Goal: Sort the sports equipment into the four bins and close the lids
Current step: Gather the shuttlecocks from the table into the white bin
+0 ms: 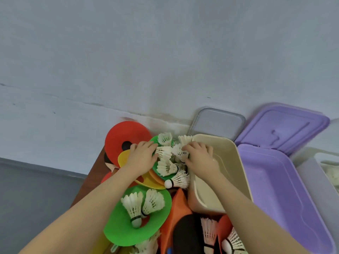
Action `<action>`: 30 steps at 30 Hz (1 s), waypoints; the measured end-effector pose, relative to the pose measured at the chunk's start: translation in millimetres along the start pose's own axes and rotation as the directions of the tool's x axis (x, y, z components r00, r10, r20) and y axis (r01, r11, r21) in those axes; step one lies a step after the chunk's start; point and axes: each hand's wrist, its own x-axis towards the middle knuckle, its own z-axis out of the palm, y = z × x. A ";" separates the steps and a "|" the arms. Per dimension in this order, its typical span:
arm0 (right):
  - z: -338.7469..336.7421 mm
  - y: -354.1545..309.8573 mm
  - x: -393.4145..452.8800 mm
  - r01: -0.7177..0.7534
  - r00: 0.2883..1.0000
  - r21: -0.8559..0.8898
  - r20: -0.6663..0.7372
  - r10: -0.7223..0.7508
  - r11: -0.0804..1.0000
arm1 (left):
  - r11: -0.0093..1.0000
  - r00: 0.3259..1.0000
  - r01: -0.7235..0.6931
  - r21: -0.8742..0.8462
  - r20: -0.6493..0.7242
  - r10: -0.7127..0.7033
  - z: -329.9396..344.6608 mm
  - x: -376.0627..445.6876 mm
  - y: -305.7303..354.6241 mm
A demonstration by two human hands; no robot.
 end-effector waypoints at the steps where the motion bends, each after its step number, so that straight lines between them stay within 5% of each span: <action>1: 4.8 -0.5 2.4 -0.004 1.000 -0.006 -0.014 0.004 1.000 | 1.000 1.000 0.000 0.003 0.007 0.000 4.0 3.6 -3.1; 7: 17.9 -0.8 -0.3 -0.036 0.969 0.160 -0.238 0.074 0.986 | 0.999 1.000 0.006 -0.039 -0.021 -0.007 14.0 13.0 -14.7; 12: 5.6 -5.9 -13.4 -0.020 0.941 0.280 -0.320 0.113 0.960 | 0.995 0.976 -0.054 -0.082 -0.213 0.035 6.2 4.6 -10.5; 18: -9.8 -2.9 -45.8 0.007 0.885 0.417 -0.425 0.189 0.909 | 0.989 0.891 -0.128 -0.074 -0.447 0.082 -12.5 -24.5 3.3; 30: -59.9 65.8 -138.4 -0.007 0.798 0.527 -0.509 0.322 0.850 | 0.943 0.730 -0.331 -0.036 -0.643 0.232 -36.9 -57.3 127.5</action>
